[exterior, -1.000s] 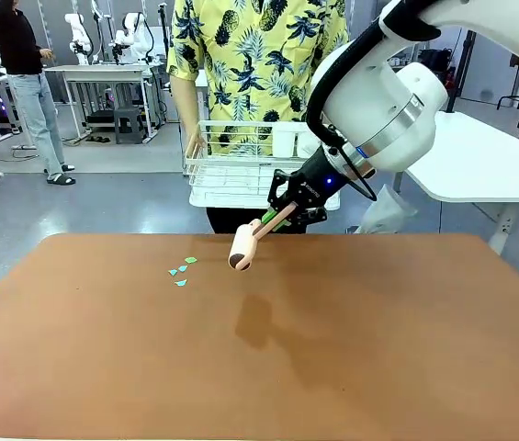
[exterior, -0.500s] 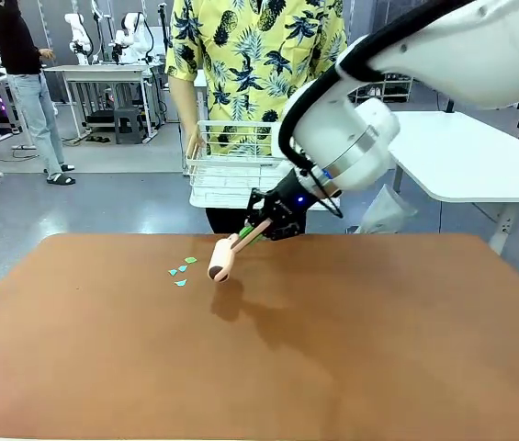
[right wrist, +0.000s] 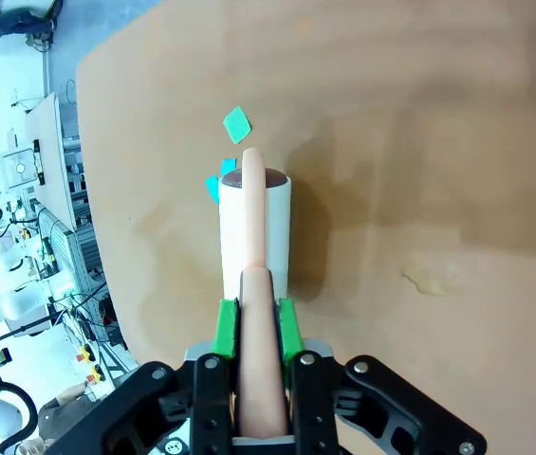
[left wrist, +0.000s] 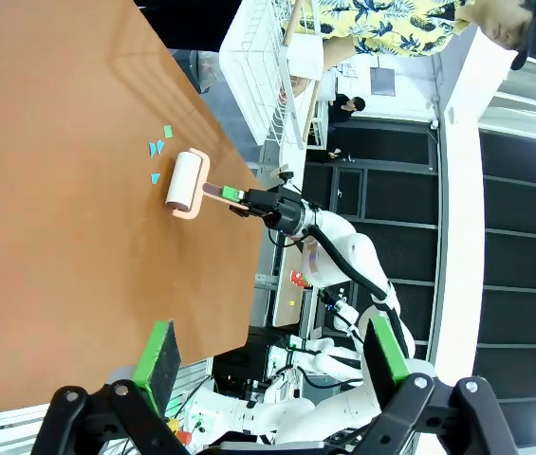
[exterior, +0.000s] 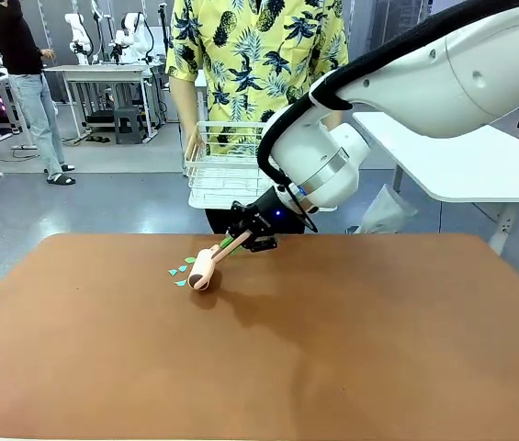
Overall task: Clean the table.
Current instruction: Clean the table with the Lint Roller when the human lifts the Dish drying rack.
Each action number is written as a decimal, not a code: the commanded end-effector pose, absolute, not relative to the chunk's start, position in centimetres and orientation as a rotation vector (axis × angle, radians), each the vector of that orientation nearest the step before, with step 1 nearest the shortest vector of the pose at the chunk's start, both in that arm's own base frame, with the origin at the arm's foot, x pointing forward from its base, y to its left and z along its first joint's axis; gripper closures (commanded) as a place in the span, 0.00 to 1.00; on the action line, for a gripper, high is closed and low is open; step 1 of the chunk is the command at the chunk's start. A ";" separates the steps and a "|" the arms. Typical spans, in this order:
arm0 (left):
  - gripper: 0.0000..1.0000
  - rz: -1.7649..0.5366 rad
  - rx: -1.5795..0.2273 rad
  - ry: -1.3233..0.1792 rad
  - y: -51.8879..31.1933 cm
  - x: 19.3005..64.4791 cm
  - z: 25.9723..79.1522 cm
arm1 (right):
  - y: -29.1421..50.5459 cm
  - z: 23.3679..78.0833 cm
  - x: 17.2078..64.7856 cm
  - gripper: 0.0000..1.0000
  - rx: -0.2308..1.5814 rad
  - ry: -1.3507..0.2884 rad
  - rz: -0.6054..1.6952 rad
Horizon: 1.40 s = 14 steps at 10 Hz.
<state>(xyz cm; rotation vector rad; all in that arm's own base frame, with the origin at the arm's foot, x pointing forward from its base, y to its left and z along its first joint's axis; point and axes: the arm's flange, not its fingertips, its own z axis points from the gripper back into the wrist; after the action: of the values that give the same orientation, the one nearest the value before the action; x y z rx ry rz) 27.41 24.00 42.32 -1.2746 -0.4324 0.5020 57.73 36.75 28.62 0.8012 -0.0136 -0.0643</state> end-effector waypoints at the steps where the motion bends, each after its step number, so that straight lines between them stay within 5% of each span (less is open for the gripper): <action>1: 0.00 0.482 -1.283 -0.436 24.2 27.0 42.3 | 37.7 28.3 58.3 0.79 0.775 -0.006 -0.100; 7: 0.00 0.482 -1.283 -0.436 24.2 27.0 42.3 | 39.3 25.3 58.7 0.79 0.720 0.093 -0.110; 14: 0.00 0.482 -1.283 -0.436 24.2 27.0 42.3 | 53.8 23.9 59.2 0.79 0.678 0.176 -0.047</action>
<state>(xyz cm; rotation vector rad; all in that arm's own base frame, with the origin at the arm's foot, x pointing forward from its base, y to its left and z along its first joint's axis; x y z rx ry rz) 27.40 24.00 42.33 -1.2747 -0.4322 0.5019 59.49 51.37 27.76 0.7832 0.0791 -0.0661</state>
